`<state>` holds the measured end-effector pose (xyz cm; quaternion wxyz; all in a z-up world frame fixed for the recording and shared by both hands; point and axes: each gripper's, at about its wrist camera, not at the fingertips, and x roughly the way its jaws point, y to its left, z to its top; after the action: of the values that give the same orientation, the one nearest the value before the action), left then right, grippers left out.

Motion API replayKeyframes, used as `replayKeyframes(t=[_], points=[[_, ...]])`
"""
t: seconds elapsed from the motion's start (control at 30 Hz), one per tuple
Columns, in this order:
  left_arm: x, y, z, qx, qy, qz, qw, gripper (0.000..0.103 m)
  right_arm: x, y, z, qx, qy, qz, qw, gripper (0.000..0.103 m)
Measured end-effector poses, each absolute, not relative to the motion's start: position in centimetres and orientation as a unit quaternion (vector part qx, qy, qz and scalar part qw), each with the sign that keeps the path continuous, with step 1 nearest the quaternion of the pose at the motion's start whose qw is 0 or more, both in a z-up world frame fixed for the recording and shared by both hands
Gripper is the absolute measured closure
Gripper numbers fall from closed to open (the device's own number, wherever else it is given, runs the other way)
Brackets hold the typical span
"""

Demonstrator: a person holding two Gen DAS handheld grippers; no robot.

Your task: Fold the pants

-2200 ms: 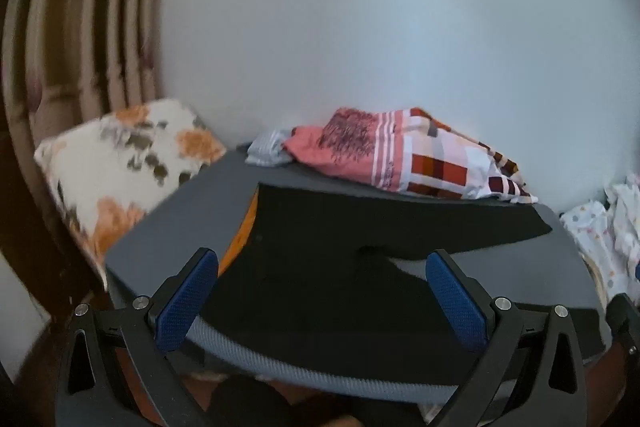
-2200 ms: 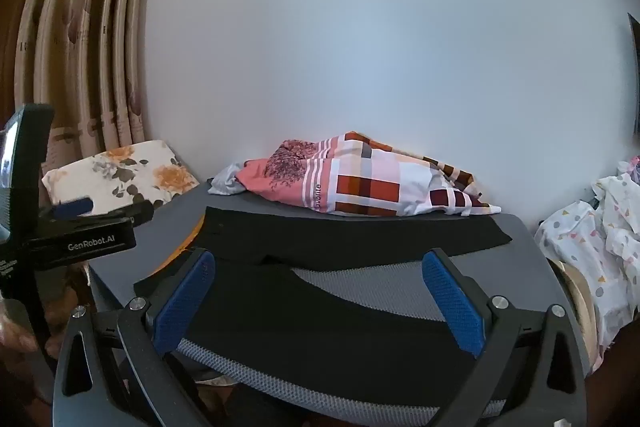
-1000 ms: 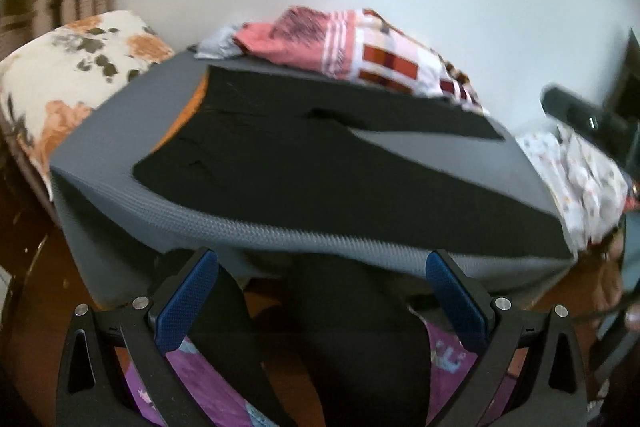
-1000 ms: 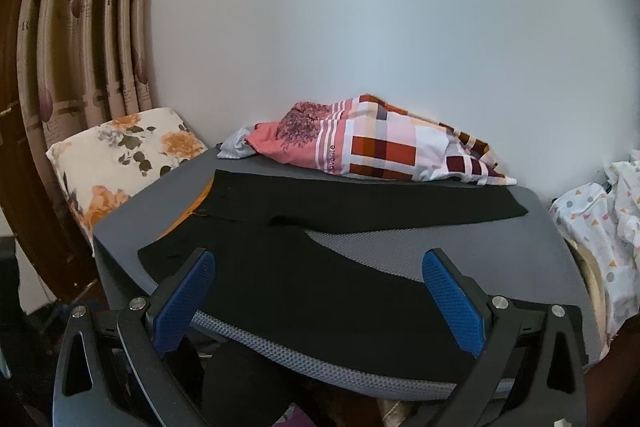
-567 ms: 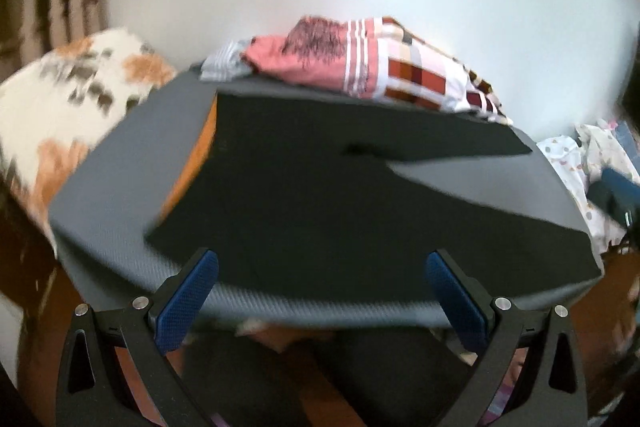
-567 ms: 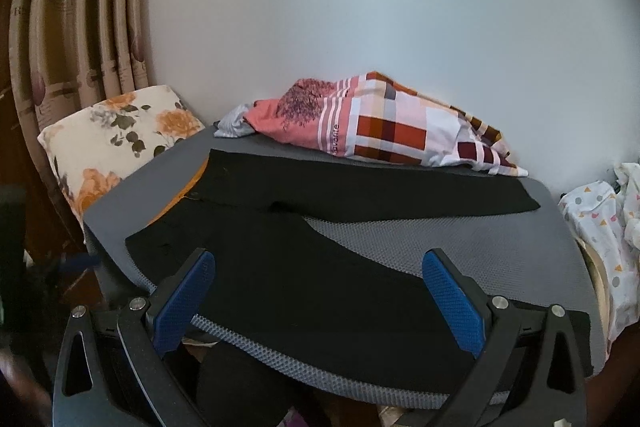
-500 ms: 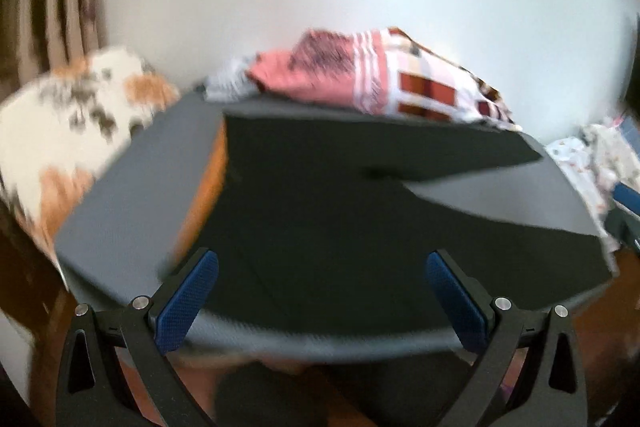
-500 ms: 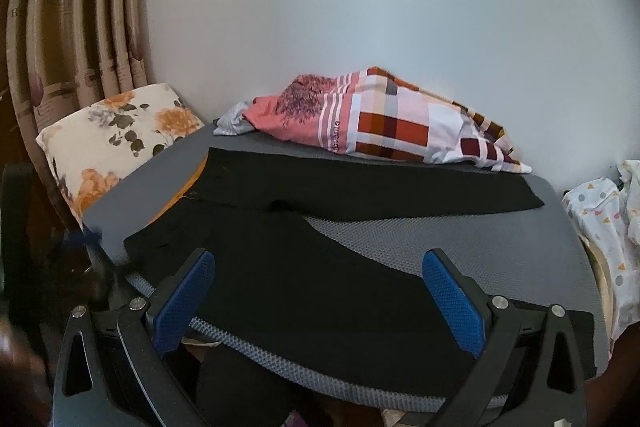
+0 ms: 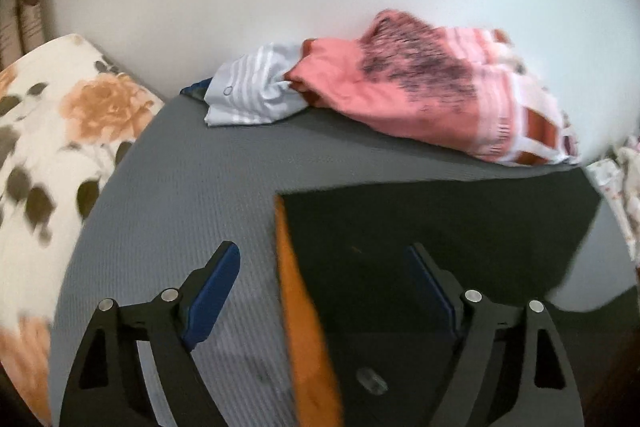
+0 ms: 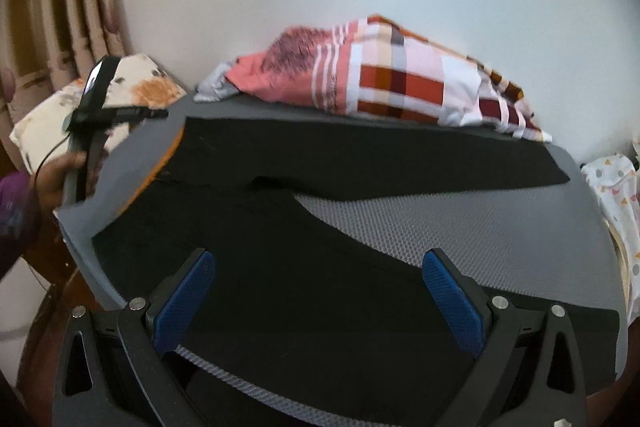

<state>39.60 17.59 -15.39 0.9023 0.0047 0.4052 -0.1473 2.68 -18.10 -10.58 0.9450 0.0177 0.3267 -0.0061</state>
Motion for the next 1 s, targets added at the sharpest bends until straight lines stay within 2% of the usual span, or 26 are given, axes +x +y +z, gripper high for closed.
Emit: replayKeyframes(t=[0.3, 0.37, 0.4, 0.47, 0.5, 0.57, 0.8, 1.0], points=[[46.8, 15.6, -21.5, 0.079, 0.446, -0.222, 0.863, 0.027, 4.5, -18.3, -13.7, 0.019, 0.374, -0.032, 0.927, 0.000], [47.9, 15.2, -22.7, 0.048, 0.475, -0.265, 0.838, 0.043, 4.7, -18.6, -14.3, 0.018, 0.382, -0.036, 0.923, 0.000], [48.1, 15.4, -22.5, 0.031, 0.471, -0.260, 0.842, 0.045, 4.9, -18.8, -14.6, 0.016, 0.388, -0.040, 0.921, 0.000], [48.7, 15.7, -22.4, 0.002, 0.484, -0.235, 0.843, 0.082, 5.2, -19.2, -14.8, 0.017, 0.392, -0.044, 0.919, 0.000], [48.4, 15.5, -22.1, 0.006, 0.478, -0.232, 0.847, 0.083, 5.2, -19.4, -14.9, 0.019, 0.393, -0.046, 0.918, 0.000], [47.1, 14.5, -21.3, 0.036, 0.463, -0.218, 0.858, 0.092, 5.5, -20.1, -14.8, 0.037, 0.392, -0.044, 0.918, 0.000], [38.3, 13.1, -14.1, 0.046, 0.363, -0.237, 0.900, 0.093, 8.6, -22.8, -12.4, 0.133, 0.357, 0.022, 0.924, 0.000], [27.8, 13.5, -9.7, 0.039, 0.309, -0.278, 0.909, 0.093, 15.0, -27.7, -11.8, 0.343, 0.352, 0.115, 0.863, 0.000]])
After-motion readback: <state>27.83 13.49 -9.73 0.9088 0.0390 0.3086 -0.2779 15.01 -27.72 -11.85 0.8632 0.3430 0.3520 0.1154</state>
